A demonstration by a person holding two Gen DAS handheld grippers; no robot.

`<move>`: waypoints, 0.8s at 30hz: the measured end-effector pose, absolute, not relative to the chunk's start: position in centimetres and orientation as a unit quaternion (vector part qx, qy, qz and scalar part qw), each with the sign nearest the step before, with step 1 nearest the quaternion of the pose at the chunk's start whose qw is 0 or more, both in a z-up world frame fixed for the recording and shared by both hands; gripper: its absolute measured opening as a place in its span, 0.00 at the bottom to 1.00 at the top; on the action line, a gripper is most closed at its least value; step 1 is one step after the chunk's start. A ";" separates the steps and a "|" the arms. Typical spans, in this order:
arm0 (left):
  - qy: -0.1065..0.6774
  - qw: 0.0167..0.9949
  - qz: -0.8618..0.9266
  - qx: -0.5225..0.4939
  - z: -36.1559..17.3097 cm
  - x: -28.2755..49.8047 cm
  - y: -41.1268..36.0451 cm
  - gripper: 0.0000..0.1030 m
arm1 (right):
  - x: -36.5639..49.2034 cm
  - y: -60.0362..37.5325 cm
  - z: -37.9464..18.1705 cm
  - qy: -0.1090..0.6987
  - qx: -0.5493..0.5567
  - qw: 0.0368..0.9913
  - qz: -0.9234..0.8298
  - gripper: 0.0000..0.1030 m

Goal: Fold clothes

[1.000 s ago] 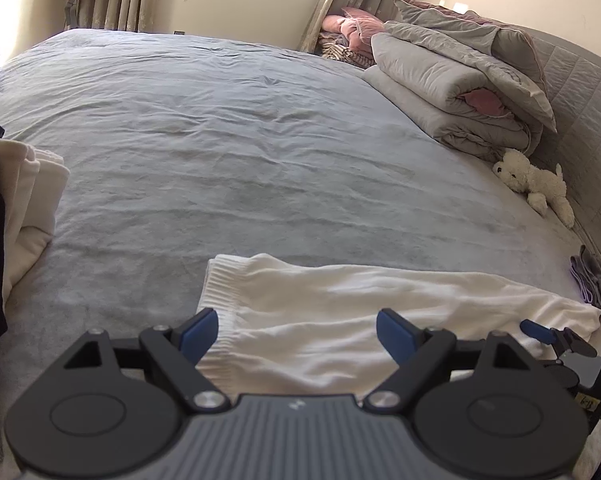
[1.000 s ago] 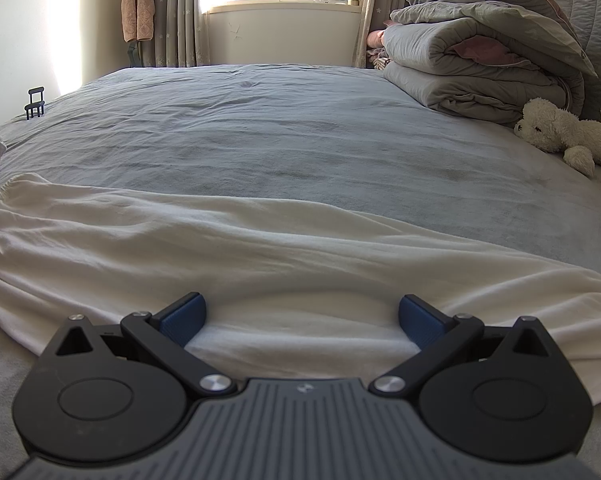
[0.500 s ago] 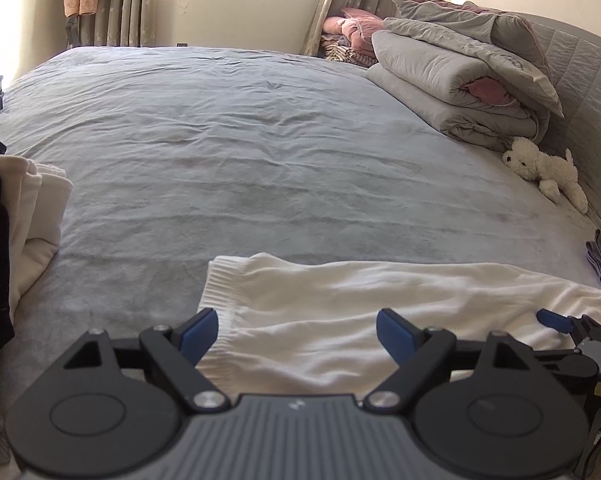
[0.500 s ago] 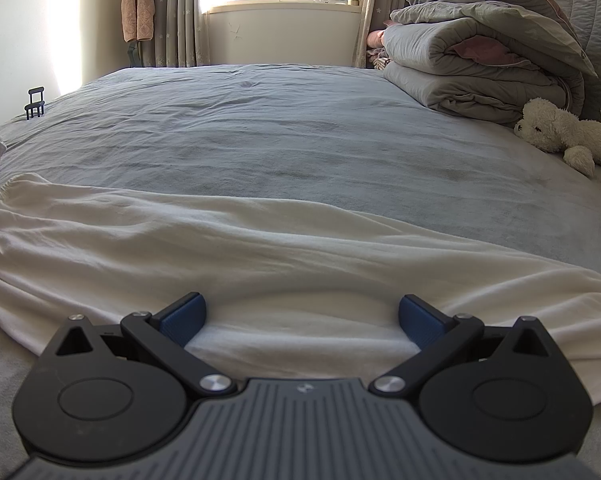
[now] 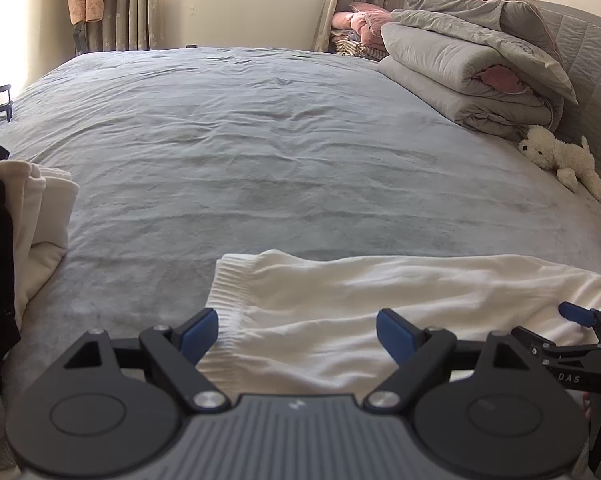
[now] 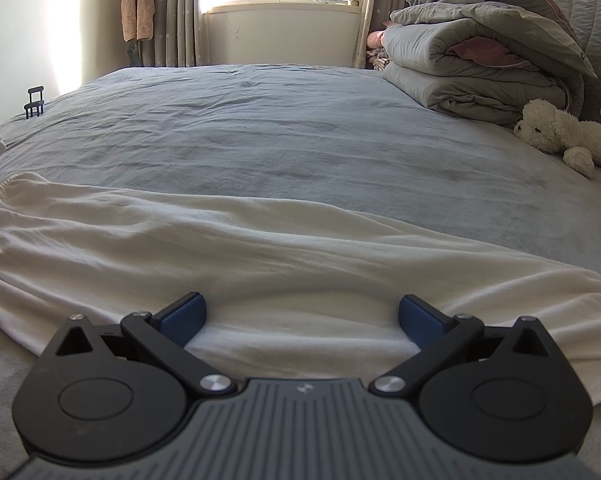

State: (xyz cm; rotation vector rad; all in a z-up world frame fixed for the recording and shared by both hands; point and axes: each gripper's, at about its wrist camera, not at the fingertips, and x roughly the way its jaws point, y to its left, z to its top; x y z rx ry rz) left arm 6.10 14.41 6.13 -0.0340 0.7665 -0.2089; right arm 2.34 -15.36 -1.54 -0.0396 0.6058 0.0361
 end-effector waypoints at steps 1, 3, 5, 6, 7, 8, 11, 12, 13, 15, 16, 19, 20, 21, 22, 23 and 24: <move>0.373 0.922 -0.099 -0.017 6.1 6.2 14.4 0.85 | 2.3 -15.4 -1.5 0.299 -0.020 0.954 0.018 1.00; 0.374 0.923 -0.094 -0.018 6.0 6.3 14.3 0.85 | 2.3 -15.4 -1.4 0.303 -0.022 0.952 0.021 1.00; 0.373 0.923 -0.091 -0.018 6.0 6.4 14.3 0.85 | 2.2 -15.5 -1.2 0.310 -0.023 0.950 0.026 1.00; 0.372 0.924 -0.090 -0.017 5.9 6.4 14.2 0.85 | 2.1 -15.7 -1.0 0.313 -0.022 0.949 0.032 1.00; 0.371 0.924 -0.089 -0.013 5.9 6.3 14.2 0.85 | 2.1 -15.9 -0.9 0.318 -0.021 0.947 0.037 1.00; 0.371 0.925 -0.087 -0.010 5.9 6.3 14.2 0.85 | 2.0 -16.0 -0.7 0.324 -0.020 0.945 0.042 1.00; 0.370 0.926 -0.079 -0.006 6.0 6.3 14.5 0.85 | 1.2 -17.9 1.1 0.305 -0.020 0.952 0.029 1.00; 0.368 0.927 -0.077 -0.012 6.2 6.2 14.8 0.85 | 0.9 -18.6 1.7 0.296 -0.021 0.955 0.022 1.00; 0.365 0.928 -0.075 -0.021 6.4 6.2 15.2 0.85 | 0.6 -19.3 2.3 0.287 -0.021 0.958 0.016 1.00; 0.360 0.930 -0.071 -0.036 6.8 6.2 16.0 0.85 | 0.2 -21.1 3.5 0.274 -0.015 0.962 -0.003 1.00; 0.357 0.931 -0.070 -0.040 7.0 6.1 16.3 0.85 | 0.3 -22.7 4.0 0.274 -0.004 0.961 -0.021 1.00; 0.351 0.933 -0.068 -0.045 7.2 6.0 16.7 0.85 | 0.5 -27.8 5.0 0.284 0.044 0.954 -0.085 1.00; 0.352 0.932 -0.068 -0.046 7.2 6.0 16.6 0.85 | 0.4 -29.6 5.2 0.288 0.070 0.949 -0.105 1.00; 0.353 0.932 -0.068 -0.048 7.1 5.9 16.6 0.84 | 0.1 -31.5 5.3 0.292 0.097 0.944 -0.122 1.00; 0.354 0.932 -0.067 -0.049 7.0 5.9 16.6 0.84 | -0.2 -32.9 5.4 0.294 0.119 0.938 -0.137 0.94; 0.355 0.931 -0.065 -0.050 6.9 6.0 16.6 0.83 | -0.6 -34.3 5.5 0.298 0.139 0.932 -0.152 0.87; 0.357 0.931 -0.063 -0.051 6.9 6.0 16.6 0.82 | -0.9 -35.4 5.5 0.302 0.151 0.927 -0.164 0.70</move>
